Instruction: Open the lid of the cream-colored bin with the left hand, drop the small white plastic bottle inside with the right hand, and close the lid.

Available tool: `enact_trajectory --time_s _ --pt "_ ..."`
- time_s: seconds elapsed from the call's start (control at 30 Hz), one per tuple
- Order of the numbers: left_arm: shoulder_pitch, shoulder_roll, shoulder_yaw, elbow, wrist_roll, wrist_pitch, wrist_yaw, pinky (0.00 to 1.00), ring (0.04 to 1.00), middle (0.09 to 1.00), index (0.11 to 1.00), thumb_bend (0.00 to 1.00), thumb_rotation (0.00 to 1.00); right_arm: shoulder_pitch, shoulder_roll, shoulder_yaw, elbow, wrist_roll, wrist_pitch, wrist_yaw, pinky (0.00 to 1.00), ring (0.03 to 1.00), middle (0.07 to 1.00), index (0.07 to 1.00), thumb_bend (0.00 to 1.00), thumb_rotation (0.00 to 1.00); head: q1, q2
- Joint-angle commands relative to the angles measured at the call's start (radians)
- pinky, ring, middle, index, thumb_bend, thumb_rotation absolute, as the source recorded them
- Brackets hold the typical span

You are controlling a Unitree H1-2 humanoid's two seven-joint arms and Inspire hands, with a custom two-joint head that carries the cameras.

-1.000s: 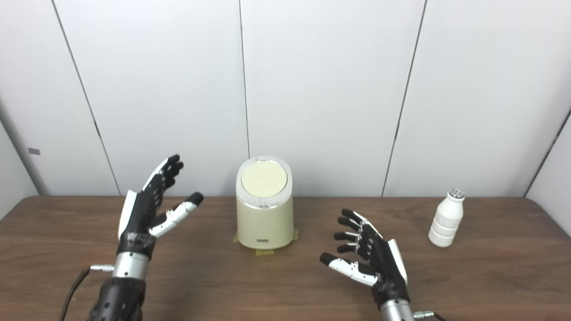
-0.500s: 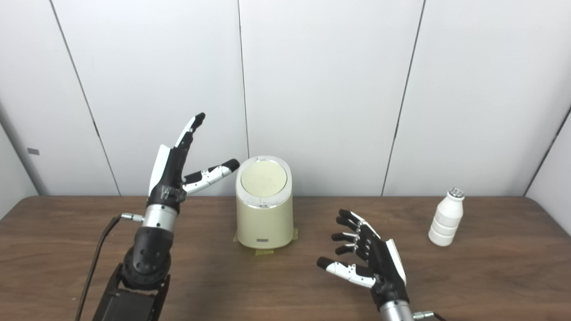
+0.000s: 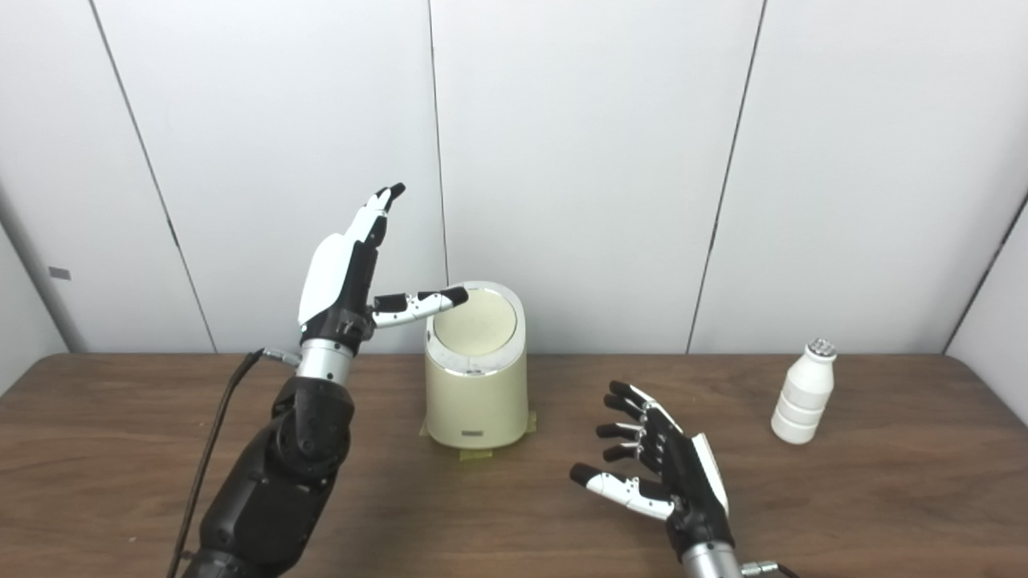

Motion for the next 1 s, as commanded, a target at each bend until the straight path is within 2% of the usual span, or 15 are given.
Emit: enact_trajectory --time_s 0.0,0.1,0.33,0.57,0.97 --pt "-0.077 0.013 -0.01 0.007 0.033 -0.017 0.041 0.94 1.0 1.0 1.0 0.94 0.34 -0.044 0.0 -0.002 -0.024 0.0 -0.039 -0.01 0.54 0.68 0.81 0.825 0.86 0.27 -0.001 0.0" --pt "-0.084 0.021 -0.026 0.031 0.05 -0.014 0.046 0.92 1.0 1.0 1.0 0.93 0.31 -0.045 0.001 -0.002 -0.026 -0.007 -0.042 -0.015 0.54 0.678 0.806 0.829 0.86 0.28 -0.005 0.001" --pt "-0.081 0.039 -0.054 0.038 0.058 0.007 0.008 0.99 1.0 1.0 1.0 0.99 0.28 -0.041 0.002 -0.003 -0.036 -0.001 -0.046 -0.016 0.53 0.667 0.804 0.825 0.86 0.27 -0.013 0.006" --pt "-0.078 0.046 -0.078 0.049 0.063 0.025 0.001 1.0 1.0 1.0 1.0 0.97 0.22 -0.042 0.001 -0.002 -0.027 0.004 -0.067 -0.013 0.53 0.656 0.798 0.821 0.85 0.26 -0.015 0.01" --pt "-0.082 0.052 -0.103 0.07 0.08 0.063 -0.033 0.96 1.0 1.0 1.0 1.0 0.23 -0.044 0.01 0.001 -0.035 -0.002 -0.063 -0.019 0.53 0.658 0.797 0.82 0.86 0.27 -0.02 0.014"
